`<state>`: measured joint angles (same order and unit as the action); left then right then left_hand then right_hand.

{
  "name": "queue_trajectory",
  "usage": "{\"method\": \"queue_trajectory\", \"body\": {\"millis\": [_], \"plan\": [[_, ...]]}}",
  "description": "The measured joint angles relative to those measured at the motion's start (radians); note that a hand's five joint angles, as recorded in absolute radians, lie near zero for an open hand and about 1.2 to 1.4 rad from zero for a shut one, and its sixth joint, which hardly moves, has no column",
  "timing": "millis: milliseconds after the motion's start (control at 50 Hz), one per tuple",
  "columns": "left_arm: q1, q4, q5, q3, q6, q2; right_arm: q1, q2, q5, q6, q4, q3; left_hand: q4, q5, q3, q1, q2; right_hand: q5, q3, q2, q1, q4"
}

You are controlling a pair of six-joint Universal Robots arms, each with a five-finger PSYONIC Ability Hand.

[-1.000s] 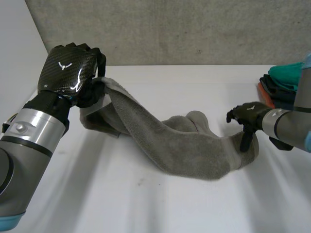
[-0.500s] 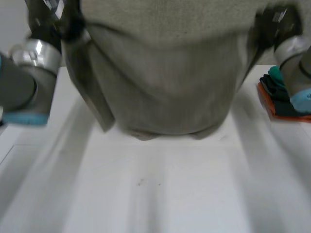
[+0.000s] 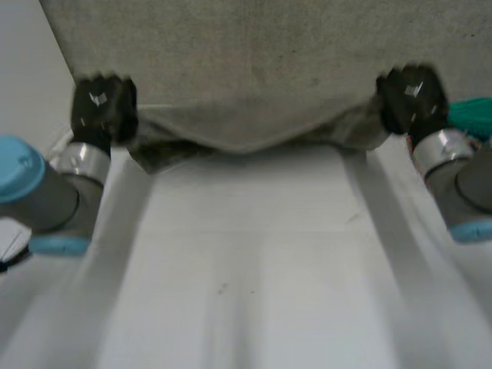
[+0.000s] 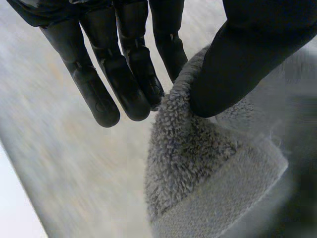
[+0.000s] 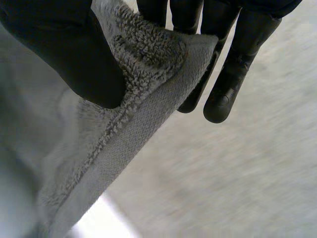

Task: Fold the laundry.

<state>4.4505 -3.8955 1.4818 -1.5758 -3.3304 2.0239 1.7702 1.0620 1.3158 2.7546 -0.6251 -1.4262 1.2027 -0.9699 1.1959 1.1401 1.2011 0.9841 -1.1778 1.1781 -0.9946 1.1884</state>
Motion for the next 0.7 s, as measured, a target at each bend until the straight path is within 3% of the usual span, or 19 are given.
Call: {"method": "queue_trajectory", "body": {"millis": [120, 260, 300, 340, 360, 380, 400, 520, 600, 700], "plan": [[0.011, 0.014, -0.056, -0.195, -0.008, -0.043, -0.040, 0.015, -0.115, -0.012, 0.044, -0.190, 0.000, 0.000, 0.000, 0.000, 0.000, 0.000, -0.006, 0.000, 0.000, 0.000], [0.050, 0.126, -0.071, -0.391, -0.043, -0.227, -0.114, 0.155, -0.222, -0.084, 0.312, -0.297, 0.000, 0.000, 0.000, 0.000, 0.000, 0.000, -0.006, 0.000, 0.000, 0.000], [0.066, 0.222, -0.070, -0.439, -0.088, -0.314, -0.162, 0.241, -0.242, -0.170, 0.515, -0.303, 0.000, 0.000, 0.000, 0.000, 0.000, 0.000, -0.006, 0.000, 0.000, 0.000], [0.073, 0.264, -0.070, -0.451, -0.109, -0.345, -0.179, 0.266, -0.242, -0.203, 0.581, -0.301, 0.000, 0.000, 0.000, 0.000, 0.000, 0.000, -0.006, 0.000, 0.000, 0.000], [0.086, 0.355, -0.069, -0.469, -0.153, -0.401, -0.212, 0.313, -0.238, -0.278, 0.713, -0.294, 0.000, 0.000, 0.000, 0.000, 0.000, 0.000, -0.006, 0.000, 0.000, 0.000], [0.090, 0.390, -0.069, -0.473, -0.170, -0.418, -0.219, 0.323, -0.236, -0.295, 0.742, -0.292, 0.000, 0.000, 0.000, 0.000, 0.000, 0.000, -0.006, 0.000, 0.000, 0.000], [0.105, 0.516, -0.069, -0.481, -0.228, -0.464, -0.257, 0.370, -0.217, -0.394, 0.897, -0.280, 0.000, 0.000, 0.000, 0.000, 0.000, 0.000, -0.006, 0.000, 0.000, 0.000], [0.127, 0.853, -0.070, -0.463, -0.383, -0.518, -0.314, 0.427, -0.156, -0.592, 1.177, -0.260, 0.000, 0.000, 0.000, 0.000, 0.000, 0.000, -0.006, 0.000, 0.000, 0.000], [0.124, 0.914, -0.073, -0.435, -0.432, -0.486, -0.312, 0.405, -0.138, -0.616, 1.179, -0.257, 0.000, 0.000, 0.000, 0.000, 0.000, 0.000, -0.006, 0.000, 0.000, 0.000], [0.097, 0.792, -0.074, -0.382, -0.441, -0.377, -0.249, 0.259, -0.085, -0.561, 1.017, -0.217, 0.000, 0.000, 0.000, 0.000, 0.000, 0.000, -0.006, 0.000, 0.000, 0.000]]}}
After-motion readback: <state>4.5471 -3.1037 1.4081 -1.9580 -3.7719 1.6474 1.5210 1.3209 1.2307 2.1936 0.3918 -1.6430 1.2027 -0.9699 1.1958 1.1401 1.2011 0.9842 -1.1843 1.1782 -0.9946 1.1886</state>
